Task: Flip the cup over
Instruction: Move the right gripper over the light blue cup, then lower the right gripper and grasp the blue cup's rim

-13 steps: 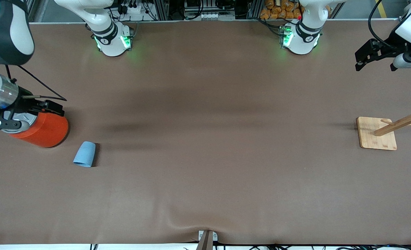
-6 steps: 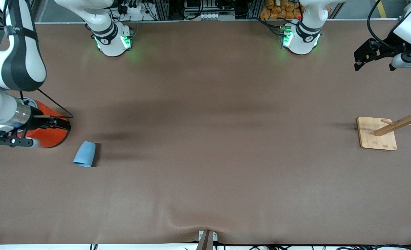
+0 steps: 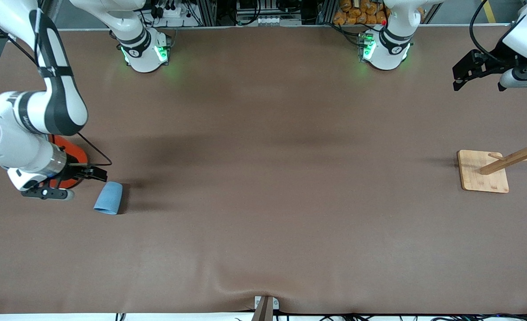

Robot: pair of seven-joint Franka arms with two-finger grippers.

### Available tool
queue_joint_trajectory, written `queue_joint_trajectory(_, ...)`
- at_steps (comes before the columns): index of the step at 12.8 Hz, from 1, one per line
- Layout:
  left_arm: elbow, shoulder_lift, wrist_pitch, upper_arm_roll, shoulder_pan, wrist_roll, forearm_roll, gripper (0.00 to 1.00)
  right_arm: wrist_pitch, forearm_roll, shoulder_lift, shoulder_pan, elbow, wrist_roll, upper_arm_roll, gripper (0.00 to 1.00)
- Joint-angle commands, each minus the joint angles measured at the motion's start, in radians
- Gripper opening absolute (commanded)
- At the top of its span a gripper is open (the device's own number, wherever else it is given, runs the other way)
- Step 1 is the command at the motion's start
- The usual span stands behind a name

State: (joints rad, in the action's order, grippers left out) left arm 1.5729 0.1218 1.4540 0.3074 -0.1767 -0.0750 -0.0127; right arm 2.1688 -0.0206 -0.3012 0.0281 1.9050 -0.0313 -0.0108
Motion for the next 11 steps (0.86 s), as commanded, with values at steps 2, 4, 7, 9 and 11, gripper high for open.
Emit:
queue_joint_trajectory(2,-0.017,-0.005,-0.012,0.006,-0.009,0.009,0.014,1.0,0.049,-0.001,-0.044,0.021,0.002,-0.002,0.003,1.0)
queue_joint_trajectory(4,-0.017,-0.005,-0.009,0.006,-0.01,0.009,0.014,1.0,0.081,-0.001,-0.073,0.026,0.002,-0.002,0.003,1.0)
queue_joint_trajectory(7,-0.016,0.004,-0.01,-0.002,-0.012,0.011,0.016,1.0,0.1,-0.001,-0.087,0.027,0.002,-0.002,0.003,1.0)
queue_joint_trajectory(9,-0.022,0.015,-0.014,-0.004,-0.014,0.012,0.016,1.0,0.1,0.001,-0.088,0.03,0.0,-0.001,0.003,1.0)
queue_joint_trajectory(11,-0.024,0.018,-0.01,0.002,-0.01,-0.003,0.014,1.0,0.12,0.001,-0.096,0.035,-0.001,-0.001,0.003,1.0)
